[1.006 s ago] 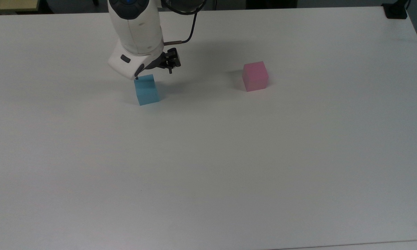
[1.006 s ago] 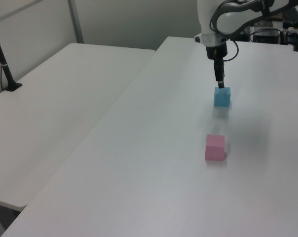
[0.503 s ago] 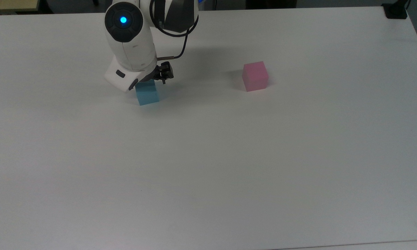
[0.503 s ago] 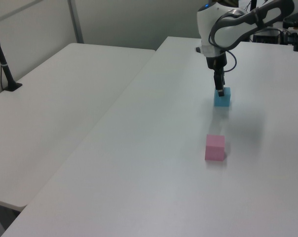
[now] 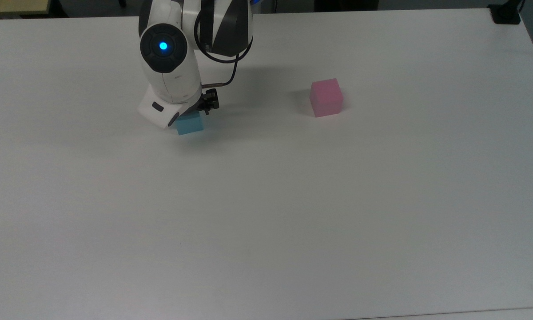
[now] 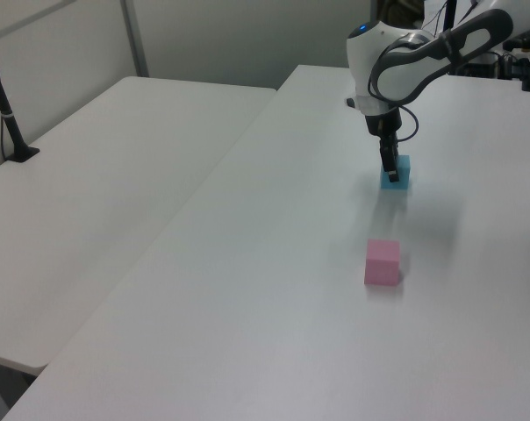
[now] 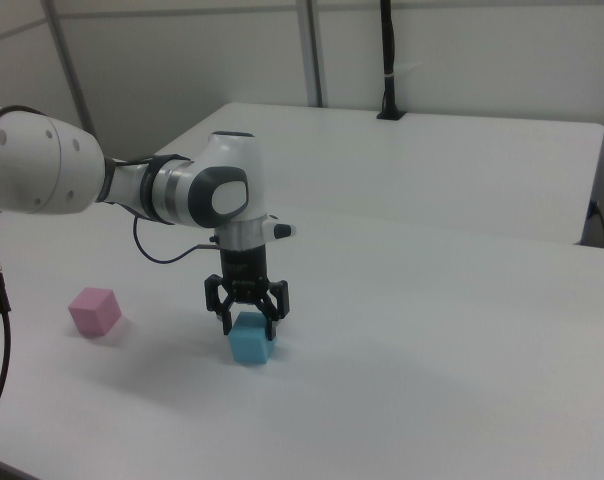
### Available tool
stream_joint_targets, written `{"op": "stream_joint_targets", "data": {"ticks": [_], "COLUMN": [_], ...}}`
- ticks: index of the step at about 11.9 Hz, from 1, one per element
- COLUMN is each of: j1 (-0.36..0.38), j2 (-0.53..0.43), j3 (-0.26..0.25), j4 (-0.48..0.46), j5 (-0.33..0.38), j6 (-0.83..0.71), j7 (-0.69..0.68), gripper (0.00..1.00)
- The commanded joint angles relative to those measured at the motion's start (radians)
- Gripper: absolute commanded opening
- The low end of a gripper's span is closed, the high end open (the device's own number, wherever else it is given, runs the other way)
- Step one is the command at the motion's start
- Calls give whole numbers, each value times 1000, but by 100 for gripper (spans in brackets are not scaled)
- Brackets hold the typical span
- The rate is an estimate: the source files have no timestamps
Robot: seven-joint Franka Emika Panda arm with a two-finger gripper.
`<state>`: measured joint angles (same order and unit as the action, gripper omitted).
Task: Put blue cube on pink cube
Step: 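Close the gripper on the blue cube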
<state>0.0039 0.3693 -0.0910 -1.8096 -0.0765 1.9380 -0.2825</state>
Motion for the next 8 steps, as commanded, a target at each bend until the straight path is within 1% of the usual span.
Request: {"op": "stream_joint_targets", "data": {"ticks": [1,2,3,5,8], "j1": [11,13,13,8,-11], "j2": [-15,-16,-21,-45,-113], "j3": [-7,-7,-7,-1,0], "j4": [-11,-8,-8,-2,53], "j5": [-14,-14,-14,-16,-17], "j6": [12,9,6,-16,-135], "j7": [-6,-4,-3,9,-1], "gripper": [24,13,11,11,11]}}
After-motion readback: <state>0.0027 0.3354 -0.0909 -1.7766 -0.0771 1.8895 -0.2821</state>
